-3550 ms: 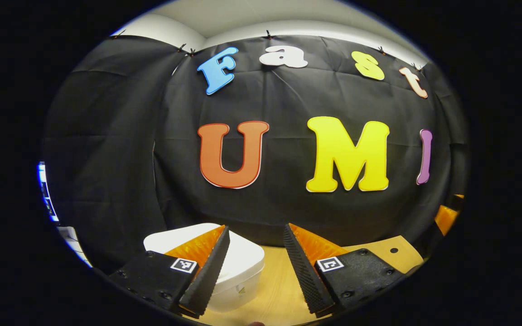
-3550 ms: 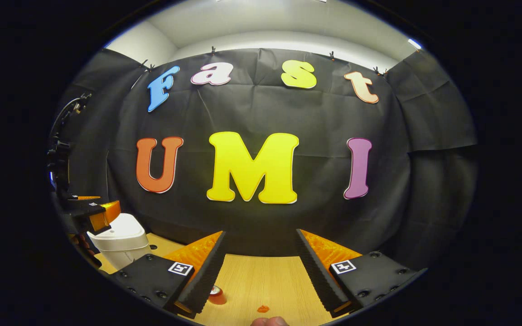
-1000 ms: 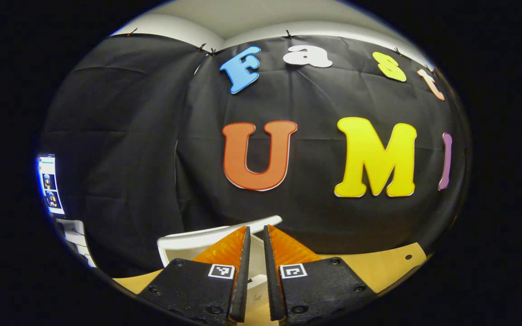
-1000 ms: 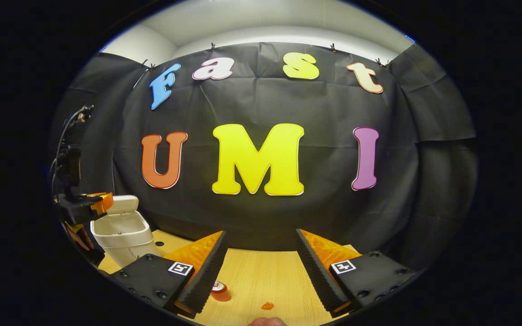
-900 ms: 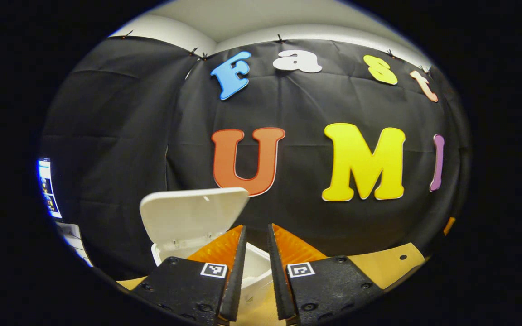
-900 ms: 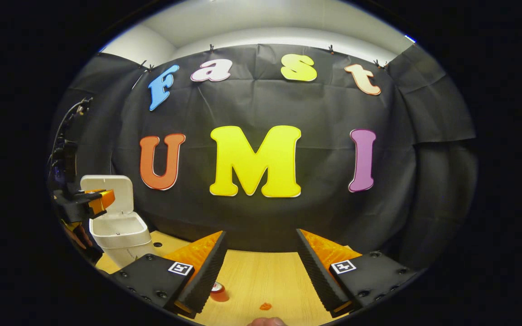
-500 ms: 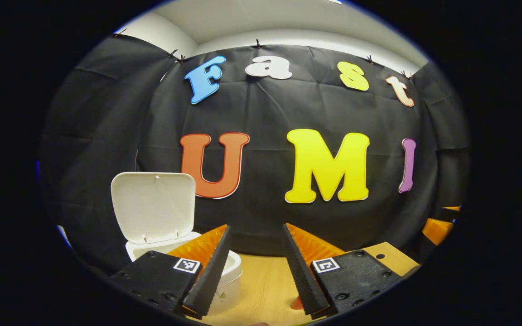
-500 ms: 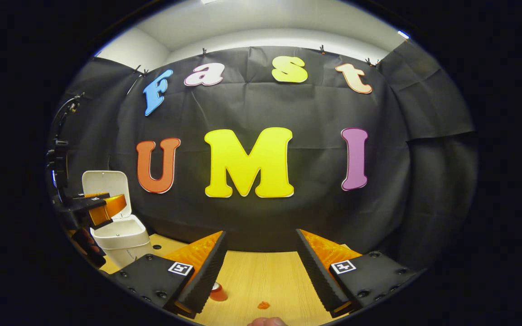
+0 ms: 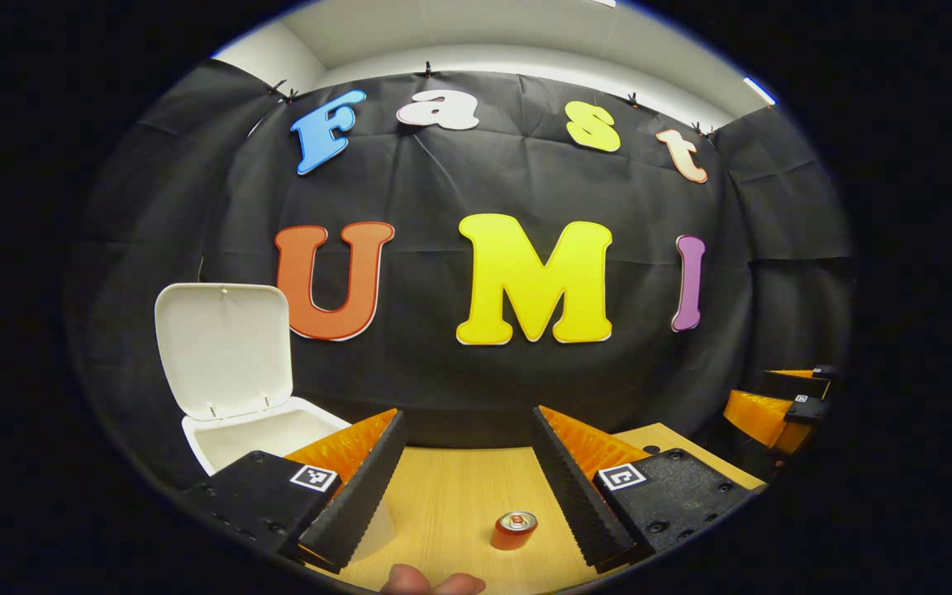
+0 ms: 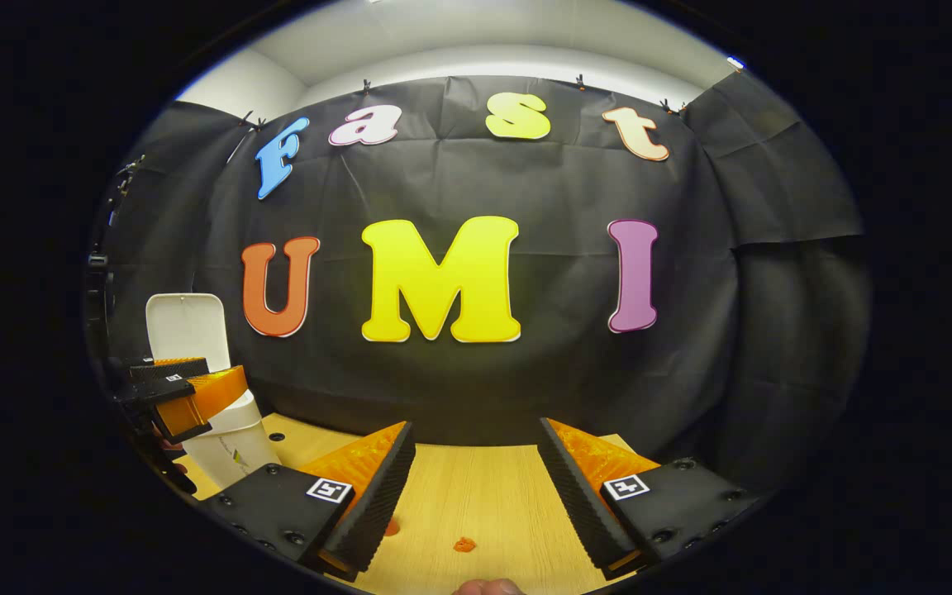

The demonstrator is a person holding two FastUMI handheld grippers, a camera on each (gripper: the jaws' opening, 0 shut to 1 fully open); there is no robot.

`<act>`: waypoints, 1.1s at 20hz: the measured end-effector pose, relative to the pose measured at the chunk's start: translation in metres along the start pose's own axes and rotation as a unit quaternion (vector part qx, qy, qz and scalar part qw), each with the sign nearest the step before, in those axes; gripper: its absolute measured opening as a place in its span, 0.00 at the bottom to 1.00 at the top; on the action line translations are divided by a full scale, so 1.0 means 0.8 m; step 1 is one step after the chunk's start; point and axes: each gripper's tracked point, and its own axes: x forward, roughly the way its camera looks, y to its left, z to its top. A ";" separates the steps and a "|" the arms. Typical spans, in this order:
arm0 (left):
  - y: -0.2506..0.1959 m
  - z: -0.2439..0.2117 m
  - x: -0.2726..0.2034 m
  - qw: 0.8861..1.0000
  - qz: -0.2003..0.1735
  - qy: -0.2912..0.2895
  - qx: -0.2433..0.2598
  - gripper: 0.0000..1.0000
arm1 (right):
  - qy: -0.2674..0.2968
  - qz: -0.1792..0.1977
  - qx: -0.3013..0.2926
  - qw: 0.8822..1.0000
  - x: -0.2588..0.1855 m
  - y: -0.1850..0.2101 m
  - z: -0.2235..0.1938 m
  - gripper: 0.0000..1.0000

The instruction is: Press the lid of the desktop garbage bin to open it, pick up the crumpled paper on the desktop and throw it into the bin, then pick up the pop can on the desktop and drop it into the bin, and finally close the garbage bin lid.

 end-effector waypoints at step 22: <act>0.038 -0.074 -0.080 0.992 0.069 0.109 -0.003 0.99 | 0.280 0.137 -0.085 0.946 0.047 0.013 -0.328 0.94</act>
